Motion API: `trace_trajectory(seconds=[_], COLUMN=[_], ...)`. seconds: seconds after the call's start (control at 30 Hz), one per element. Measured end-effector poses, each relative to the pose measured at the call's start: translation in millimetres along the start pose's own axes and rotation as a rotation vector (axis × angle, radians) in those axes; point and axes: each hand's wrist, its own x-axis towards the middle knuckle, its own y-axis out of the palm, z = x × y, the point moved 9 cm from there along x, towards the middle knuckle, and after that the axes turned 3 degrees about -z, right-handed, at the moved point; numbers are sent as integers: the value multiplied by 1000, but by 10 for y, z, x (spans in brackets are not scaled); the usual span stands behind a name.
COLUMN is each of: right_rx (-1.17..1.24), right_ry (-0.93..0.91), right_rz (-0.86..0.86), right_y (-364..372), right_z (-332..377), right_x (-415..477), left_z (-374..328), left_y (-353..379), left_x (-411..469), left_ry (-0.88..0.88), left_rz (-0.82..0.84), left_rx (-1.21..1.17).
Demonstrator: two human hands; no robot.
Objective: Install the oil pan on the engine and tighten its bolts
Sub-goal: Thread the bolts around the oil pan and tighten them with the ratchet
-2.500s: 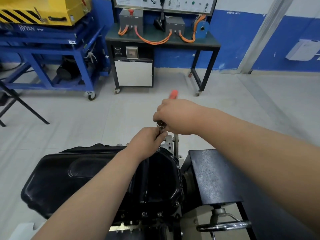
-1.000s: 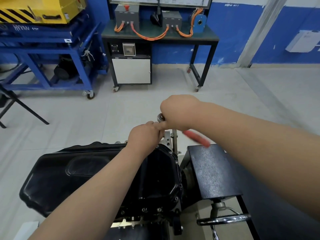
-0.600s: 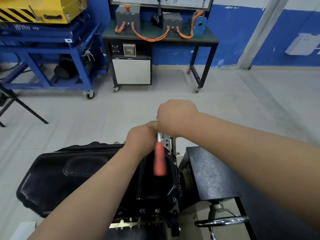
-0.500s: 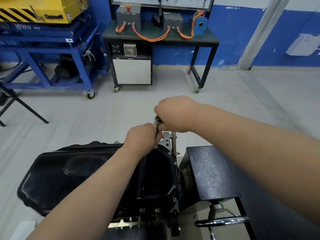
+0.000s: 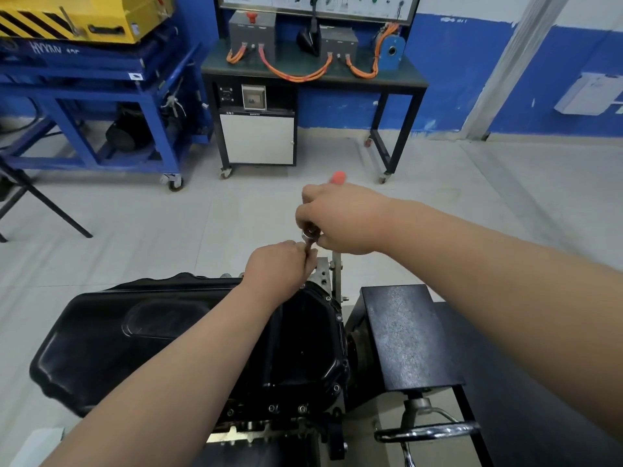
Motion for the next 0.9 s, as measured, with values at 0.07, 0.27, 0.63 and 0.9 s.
trace_trajectory(seconds=[0.07, 0.27, 0.63, 0.9], right_rx=[-43, 24, -67, -82], right_ry=[63, 358, 333, 26], right_rz=[-31, 36, -1, 32], right_y=[-2, 191, 80, 20], right_z=[-46, -127, -80, 21], right_x=[-9, -13, 8, 26], left_z=[19, 15, 62, 42], left_y=[-3, 84, 105, 67], left_x=[9, -9, 21, 16], left_ry=[-23, -30, -40, -17], left_rz=[6, 115, 115, 53], left_rx=[-39, -73, -44, -82])
